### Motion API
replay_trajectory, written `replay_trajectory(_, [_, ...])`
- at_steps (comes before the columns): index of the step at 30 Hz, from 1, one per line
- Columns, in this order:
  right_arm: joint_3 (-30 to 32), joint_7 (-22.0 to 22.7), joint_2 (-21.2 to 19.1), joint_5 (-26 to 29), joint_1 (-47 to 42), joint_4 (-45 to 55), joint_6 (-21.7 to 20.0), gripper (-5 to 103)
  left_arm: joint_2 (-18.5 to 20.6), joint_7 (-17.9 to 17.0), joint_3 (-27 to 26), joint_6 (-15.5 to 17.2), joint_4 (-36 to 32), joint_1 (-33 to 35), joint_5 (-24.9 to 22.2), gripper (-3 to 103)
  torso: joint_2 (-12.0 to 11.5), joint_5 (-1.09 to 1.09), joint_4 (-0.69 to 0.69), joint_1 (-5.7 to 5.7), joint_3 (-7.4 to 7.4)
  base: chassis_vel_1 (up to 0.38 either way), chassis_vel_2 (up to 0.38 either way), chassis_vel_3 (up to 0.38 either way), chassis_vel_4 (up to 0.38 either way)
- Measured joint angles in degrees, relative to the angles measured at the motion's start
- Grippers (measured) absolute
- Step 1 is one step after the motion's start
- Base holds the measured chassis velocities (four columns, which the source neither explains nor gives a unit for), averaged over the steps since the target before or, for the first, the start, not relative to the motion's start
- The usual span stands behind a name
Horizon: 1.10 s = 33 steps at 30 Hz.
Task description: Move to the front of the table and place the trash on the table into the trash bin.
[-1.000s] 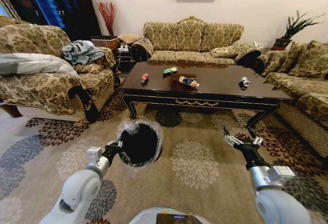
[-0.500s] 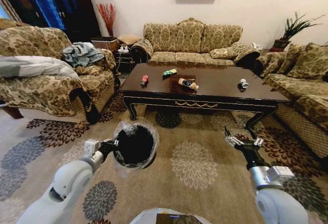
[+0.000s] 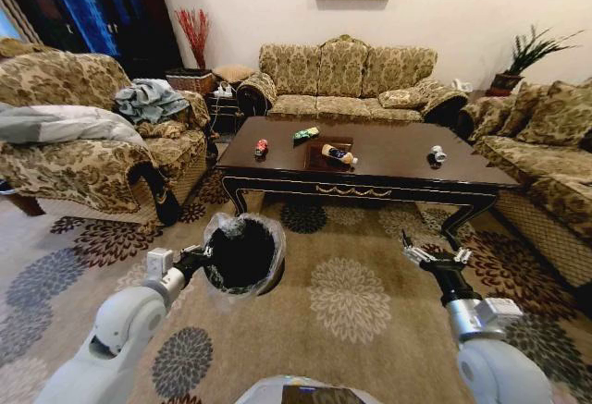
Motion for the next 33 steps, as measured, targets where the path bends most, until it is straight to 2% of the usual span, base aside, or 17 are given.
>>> replay_trajectory(11, [2.3, 0.1, 0.5, 1.6, -1.5, 0.5, -0.1, 100, -1.6, -0.4, 0.2, -2.2, -1.3, 0.4, -0.3, 2, 2.7, 0.01, -0.01, 1.09, 1.61, 0.0, 0.0, 0.0, 0.0])
replay_trajectory(18, [2.8, 0.2, -0.6, 3.7, -1.1, 1.2, -0.3, 100, -2.3, -1.2, 0.3, -2.1, -3.3, 1.1, -0.2, 2, 4.2, 0.0, 0.0, 1.77, 2.47, 0.0, 0.0, 0.0, 0.0])
replay_trajectory(23, [2.5, -0.3, -2.8, 7.0, -0.3, -0.7, 0.0, 100, -1.5, -1.1, -2.2, -3.0, -5.6, 3.5, -1.5, 2, 5.7, 0.01, 0.0, 2.34, 3.35, 0.0, 0.0, 0.0, 0.0])
replay_trajectory(33, [1.6, -1.2, -5.4, 7.0, 0.4, -2.9, 0.9, 100, -3.3, 0.5, -5.4, -5.6, -7.7, 7.2, -1.6, 2, 8.0, 0.01, 0.0, 3.28, 4.66, 0.0, 0.0, 0.0, 0.0])
